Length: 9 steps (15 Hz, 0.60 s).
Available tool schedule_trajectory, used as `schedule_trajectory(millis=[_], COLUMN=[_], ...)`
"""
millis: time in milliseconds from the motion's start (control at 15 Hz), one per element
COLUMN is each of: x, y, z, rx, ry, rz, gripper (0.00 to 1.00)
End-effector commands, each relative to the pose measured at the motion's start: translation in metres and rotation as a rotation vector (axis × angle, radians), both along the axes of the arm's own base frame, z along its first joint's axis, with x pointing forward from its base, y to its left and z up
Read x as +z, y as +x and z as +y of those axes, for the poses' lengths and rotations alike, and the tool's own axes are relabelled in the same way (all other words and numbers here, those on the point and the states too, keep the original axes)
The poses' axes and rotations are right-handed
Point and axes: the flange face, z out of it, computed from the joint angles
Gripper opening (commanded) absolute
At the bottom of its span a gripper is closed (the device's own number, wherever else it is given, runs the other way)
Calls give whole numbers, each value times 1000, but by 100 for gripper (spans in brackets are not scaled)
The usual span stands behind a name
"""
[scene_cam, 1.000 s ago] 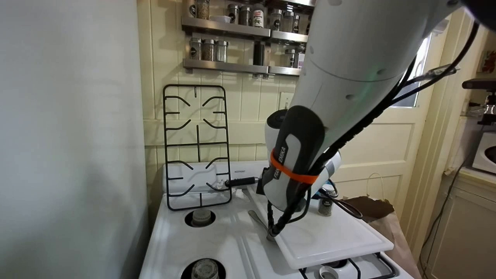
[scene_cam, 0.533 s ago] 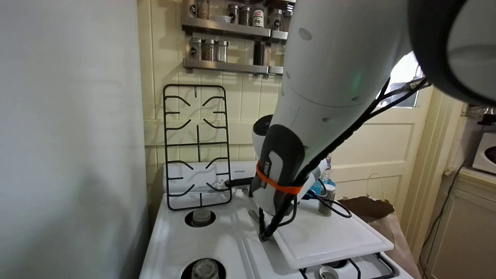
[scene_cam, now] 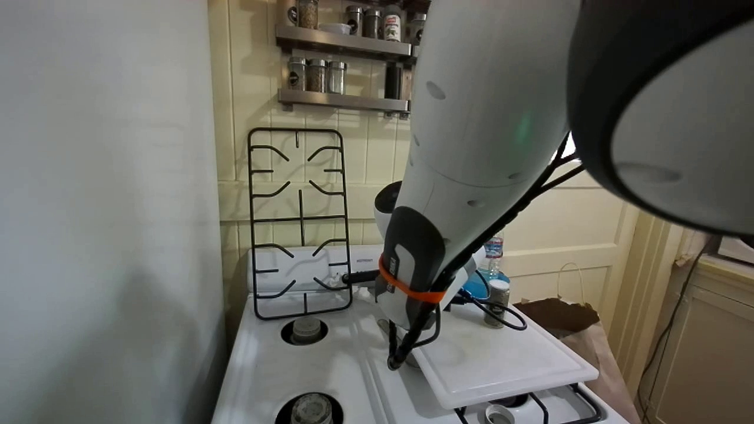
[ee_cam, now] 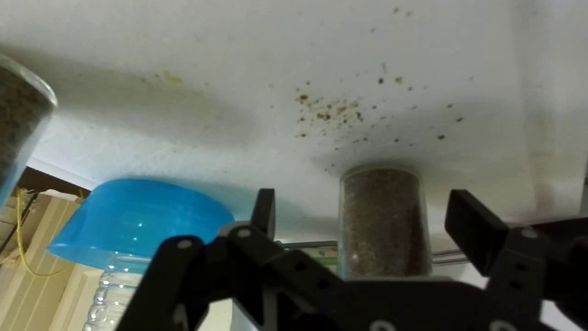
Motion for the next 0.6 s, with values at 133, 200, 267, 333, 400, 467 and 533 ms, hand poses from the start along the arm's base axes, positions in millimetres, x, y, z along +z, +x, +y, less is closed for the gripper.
schedule_trajectory(millis=[133,200,267,333,400,467,533], x=[-8,-8,-8,-8,-9,-9,-8], y=[18,19,20,21,21,21,21], z=[-3,-3,-3,-2,-2,-1,-1], rx=[-38,-38,-37,-36,-35,-35,-32], ry=[-16,-17,-18,-20,-21,-21,-20], rz=[-8,-10,-12,-13,-14,-14,-11], gripper=[60,49,42,36,27,24,24])
